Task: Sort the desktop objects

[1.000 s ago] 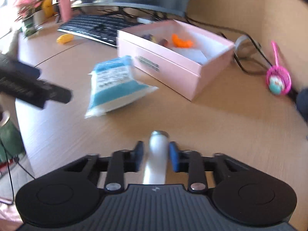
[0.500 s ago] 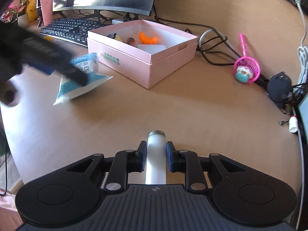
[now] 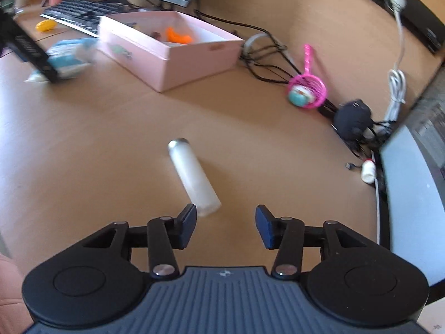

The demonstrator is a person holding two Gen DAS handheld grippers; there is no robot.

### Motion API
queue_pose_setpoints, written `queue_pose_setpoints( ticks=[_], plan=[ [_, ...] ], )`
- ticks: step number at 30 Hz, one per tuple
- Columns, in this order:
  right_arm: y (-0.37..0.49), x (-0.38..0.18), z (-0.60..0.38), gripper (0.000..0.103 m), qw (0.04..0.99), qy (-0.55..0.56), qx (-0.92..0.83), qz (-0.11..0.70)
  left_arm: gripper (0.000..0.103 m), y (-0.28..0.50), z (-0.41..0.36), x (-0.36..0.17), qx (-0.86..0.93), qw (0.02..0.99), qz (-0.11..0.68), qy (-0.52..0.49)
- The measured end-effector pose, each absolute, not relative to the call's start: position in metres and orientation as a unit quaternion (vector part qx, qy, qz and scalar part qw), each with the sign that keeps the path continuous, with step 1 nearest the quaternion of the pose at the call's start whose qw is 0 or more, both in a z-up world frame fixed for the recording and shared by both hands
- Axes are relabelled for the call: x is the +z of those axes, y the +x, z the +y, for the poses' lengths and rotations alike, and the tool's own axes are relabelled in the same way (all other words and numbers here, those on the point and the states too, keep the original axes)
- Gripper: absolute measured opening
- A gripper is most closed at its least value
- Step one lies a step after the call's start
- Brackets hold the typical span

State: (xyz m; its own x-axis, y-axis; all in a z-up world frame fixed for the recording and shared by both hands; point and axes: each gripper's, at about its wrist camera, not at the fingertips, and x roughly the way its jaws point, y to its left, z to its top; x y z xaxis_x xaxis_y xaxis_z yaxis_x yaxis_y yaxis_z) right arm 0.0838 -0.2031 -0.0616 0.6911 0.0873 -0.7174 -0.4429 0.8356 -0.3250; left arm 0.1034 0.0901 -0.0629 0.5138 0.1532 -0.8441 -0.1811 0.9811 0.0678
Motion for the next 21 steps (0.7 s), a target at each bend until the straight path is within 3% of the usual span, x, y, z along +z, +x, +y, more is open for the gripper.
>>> queue_pose_setpoints(
  ticks=[4,8,9,10,11,12,15,16,17,21],
  plan=[
    [0.094,-0.055,-0.21,0.082,0.901,-0.177,0.136,0.372,0.103,0.094,0.094,-0.054,0.099,0.875,0.474,-0.028],
    [0.099,-0.052,-0.206,0.081,0.913,-0.107,0.14,0.367,0.103,0.086,0.087,-0.048,0.084,0.879,0.468,-0.028],
    [0.1,-0.053,-0.201,0.078,0.916,-0.117,0.145,0.354,0.103,0.084,0.085,-0.047,0.079,0.88,0.467,-0.026],
    [0.1,-0.054,-0.196,0.068,0.917,-0.128,0.153,0.345,0.103,0.082,0.082,-0.046,0.075,0.88,0.468,-0.026],
    [0.103,-0.056,-0.191,0.051,0.915,-0.142,0.169,0.337,0.103,0.08,0.079,-0.047,0.07,0.879,0.47,-0.025],
    [0.107,-0.058,-0.185,0.044,0.911,-0.16,0.185,0.333,0.103,0.079,0.077,-0.048,0.065,0.879,0.473,-0.023],
    [0.128,-0.066,-0.175,0.042,0.903,-0.192,0.189,0.333,0.103,0.073,0.069,-0.047,0.049,0.88,0.472,-0.018],
    [0.135,-0.067,-0.174,0.037,0.902,-0.192,0.187,0.338,0.103,0.07,0.068,-0.045,0.041,0.882,0.47,-0.018],
    [0.141,-0.068,-0.175,0.026,0.901,-0.187,0.185,0.344,0.103,0.068,0.066,-0.044,0.034,0.884,0.467,-0.017],
    [0.14,-0.067,-0.182,0.023,0.896,-0.173,0.193,0.361,0.103,0.059,0.058,-0.042,0.013,0.889,0.459,-0.001]
  ],
)
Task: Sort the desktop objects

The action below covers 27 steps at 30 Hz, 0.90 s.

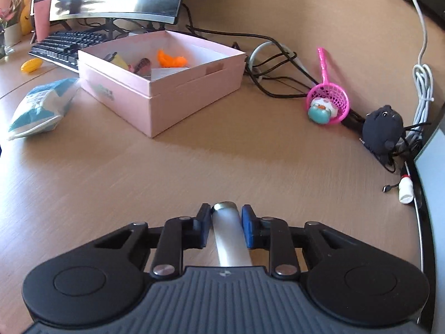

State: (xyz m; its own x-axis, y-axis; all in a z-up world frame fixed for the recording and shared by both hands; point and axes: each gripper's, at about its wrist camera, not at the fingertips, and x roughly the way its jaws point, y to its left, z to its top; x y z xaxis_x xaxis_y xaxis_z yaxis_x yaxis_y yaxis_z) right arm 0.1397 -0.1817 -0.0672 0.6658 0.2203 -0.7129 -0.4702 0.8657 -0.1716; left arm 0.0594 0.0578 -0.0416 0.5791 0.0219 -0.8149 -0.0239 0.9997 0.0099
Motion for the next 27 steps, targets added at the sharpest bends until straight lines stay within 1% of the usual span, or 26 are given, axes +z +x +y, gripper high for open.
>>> queue_pose_setpoints(
  ticks=[2,6,9,10,11,12,13,14,20,24,27],
  plan=[
    [0.127,-0.064,-0.181,0.022,0.89,-0.179,0.223,0.354,0.103,0.059,0.054,-0.043,0.006,0.888,0.46,0.006],
    [0.094,-0.062,-0.17,0.022,0.87,-0.238,0.283,0.326,0.103,0.062,0.047,-0.046,-0.002,0.887,0.462,0.007],
    [0.074,-0.062,-0.17,0.022,0.862,-0.272,0.296,0.31,0.103,0.064,0.04,-0.047,-0.011,0.887,0.462,0.009],
    [0.071,-0.061,-0.17,0.027,0.863,-0.275,0.293,0.305,0.103,0.065,0.038,-0.047,-0.014,0.887,0.462,0.01],
    [0.067,-0.06,-0.172,0.037,0.865,-0.275,0.289,0.304,0.103,0.065,0.036,-0.048,-0.016,0.886,0.462,0.011],
    [0.064,-0.059,-0.175,0.042,0.868,-0.272,0.283,0.304,0.103,0.066,0.034,-0.048,-0.019,0.886,0.463,0.012],
    [0.062,-0.059,-0.178,0.049,0.871,-0.268,0.278,0.303,0.103,0.067,0.032,-0.049,-0.021,0.886,0.463,0.012],
    [0.062,-0.057,-0.182,0.052,0.875,-0.264,0.271,0.303,0.103,0.067,0.03,-0.049,-0.023,0.886,0.464,0.013],
    [0.052,-0.059,-0.211,0.052,0.878,-0.261,0.238,0.322,0.103,0.068,0.021,-0.05,-0.032,0.885,0.465,0.015],
    [0.052,-0.064,-0.227,0.053,0.882,-0.287,0.199,0.318,0.103,0.068,0.019,-0.051,-0.031,0.883,0.468,0.013],
    [0.057,-0.063,-0.235,0.068,0.897,-0.275,0.147,0.314,0.103,0.067,0.018,-0.053,-0.03,0.881,0.471,0.013]
  ],
)
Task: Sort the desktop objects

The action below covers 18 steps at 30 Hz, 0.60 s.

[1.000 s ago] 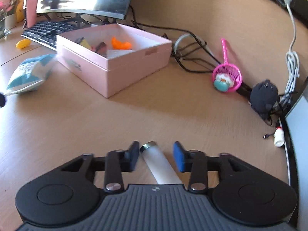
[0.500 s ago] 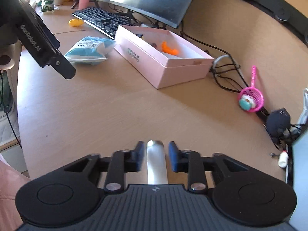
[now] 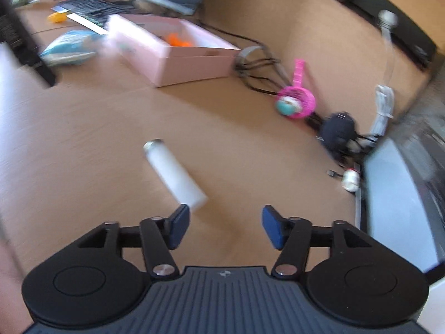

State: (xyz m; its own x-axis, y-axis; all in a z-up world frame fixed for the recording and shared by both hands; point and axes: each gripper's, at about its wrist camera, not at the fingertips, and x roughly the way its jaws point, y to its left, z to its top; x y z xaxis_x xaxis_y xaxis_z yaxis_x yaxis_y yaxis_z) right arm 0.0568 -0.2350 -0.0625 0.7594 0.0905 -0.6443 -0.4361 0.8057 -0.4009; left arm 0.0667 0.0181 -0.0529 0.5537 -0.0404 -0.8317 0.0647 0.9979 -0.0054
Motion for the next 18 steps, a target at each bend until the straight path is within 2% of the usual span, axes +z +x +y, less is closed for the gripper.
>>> queue_pose_setpoints(
  ticks=[2,5,11,14,15,16,18],
  plan=[
    [0.06,-0.058,-0.239,0.088,0.91,-0.235,0.127,0.316,0.103,0.065,0.018,-0.054,-0.029,0.881,0.473,0.012],
    [0.065,-0.051,-0.237,0.094,0.926,-0.139,0.11,0.334,0.103,0.064,0.021,-0.055,-0.024,0.879,0.476,0.01],
    [0.097,-0.055,-0.208,0.094,0.935,-0.028,0.057,0.348,0.103,0.059,0.032,-0.051,-0.017,0.879,0.477,0.014],
    [0.127,-0.058,-0.204,0.094,0.922,0.033,0.005,0.386,0.103,0.057,0.045,-0.048,-0.007,0.88,0.474,0.007],
    [0.132,-0.061,-0.203,0.092,0.918,0.046,-0.01,0.393,0.103,0.057,0.049,-0.048,-0.002,0.881,0.474,0.003],
    [0.135,-0.064,-0.201,0.08,0.916,0.047,-0.019,0.398,0.103,0.056,0.054,-0.048,0.003,0.881,0.474,0.0],
    [0.136,-0.069,-0.197,0.076,0.917,0.038,-0.019,0.398,0.103,0.055,0.062,-0.05,0.01,0.88,0.474,-0.005]
  ],
)
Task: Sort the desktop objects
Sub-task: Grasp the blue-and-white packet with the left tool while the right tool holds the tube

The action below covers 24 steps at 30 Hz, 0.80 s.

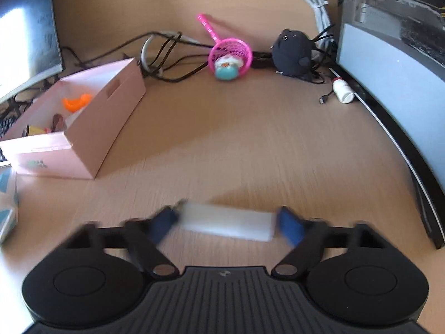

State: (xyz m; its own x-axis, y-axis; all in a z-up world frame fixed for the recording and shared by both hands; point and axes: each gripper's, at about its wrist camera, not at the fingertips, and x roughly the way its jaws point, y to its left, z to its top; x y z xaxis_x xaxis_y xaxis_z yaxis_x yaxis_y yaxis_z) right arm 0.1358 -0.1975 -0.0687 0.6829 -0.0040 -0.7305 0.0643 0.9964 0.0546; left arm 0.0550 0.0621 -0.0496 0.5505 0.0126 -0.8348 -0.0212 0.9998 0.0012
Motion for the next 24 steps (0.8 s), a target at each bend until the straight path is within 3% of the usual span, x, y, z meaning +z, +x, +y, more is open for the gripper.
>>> queue_pose_setpoints(
  ticks=[10,21,23,24],
  plan=[
    [0.087,-0.051,-0.175,0.076,0.927,-0.082,0.102,0.352,0.103,0.081,0.063,-0.044,0.019,0.894,0.447,-0.031],
    [0.055,-0.006,-0.169,0.076,0.927,-0.089,0.172,0.32,0.103,0.15,0.058,-0.07,0.123,0.879,0.46,-0.018],
    [0.054,-0.002,-0.173,0.076,0.927,-0.084,0.177,0.319,0.097,0.146,0.059,-0.07,0.12,0.882,0.456,-0.013],
    [0.054,0.0,-0.174,0.076,0.927,-0.083,0.18,0.318,0.088,0.143,0.059,-0.071,0.119,0.882,0.457,-0.01]
  ],
)
